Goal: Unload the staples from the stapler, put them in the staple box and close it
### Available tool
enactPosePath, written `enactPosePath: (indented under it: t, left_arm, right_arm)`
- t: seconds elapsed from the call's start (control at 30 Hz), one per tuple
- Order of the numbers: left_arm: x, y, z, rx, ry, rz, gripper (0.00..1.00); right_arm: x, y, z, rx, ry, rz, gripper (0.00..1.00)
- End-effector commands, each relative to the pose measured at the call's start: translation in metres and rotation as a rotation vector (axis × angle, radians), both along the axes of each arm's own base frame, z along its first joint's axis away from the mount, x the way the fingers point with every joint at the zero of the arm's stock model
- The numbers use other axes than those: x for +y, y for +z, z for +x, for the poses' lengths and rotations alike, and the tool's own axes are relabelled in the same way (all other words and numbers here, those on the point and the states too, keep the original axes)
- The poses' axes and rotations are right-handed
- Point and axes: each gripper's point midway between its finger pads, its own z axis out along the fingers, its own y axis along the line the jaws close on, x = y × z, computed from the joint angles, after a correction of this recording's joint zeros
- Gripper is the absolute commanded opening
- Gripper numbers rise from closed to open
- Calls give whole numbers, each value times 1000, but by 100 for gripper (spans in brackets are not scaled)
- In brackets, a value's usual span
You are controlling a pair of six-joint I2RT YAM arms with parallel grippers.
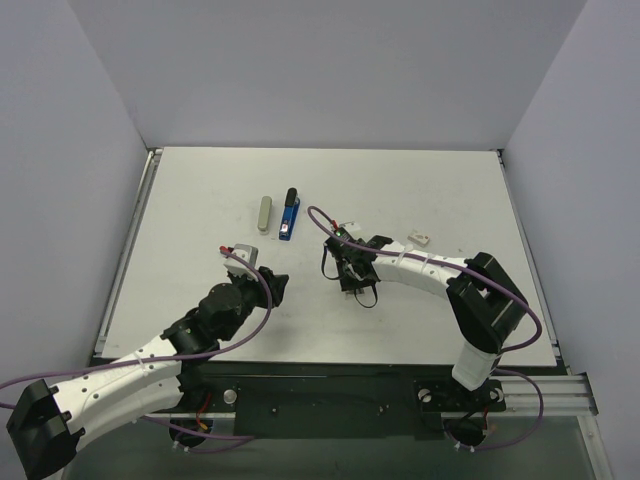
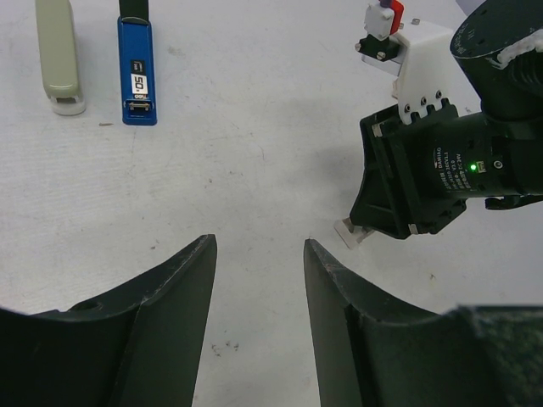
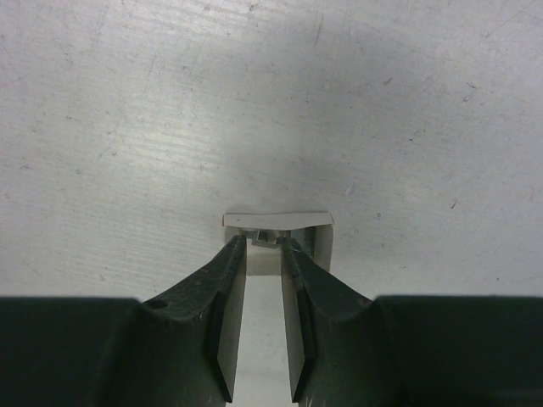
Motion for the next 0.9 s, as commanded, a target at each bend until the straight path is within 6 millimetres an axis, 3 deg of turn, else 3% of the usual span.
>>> enactPosePath:
  t: [0.0,0.87]
  left_arm:
    - [-3,14,3,-29,-2,-45,56]
    - [-5,13,3,-24,-7,-42,56]
  right_arm:
    - [-5,11,8,-36,-27,-14,19]
    - [-10,-1,-1,1,-70,-11,19]
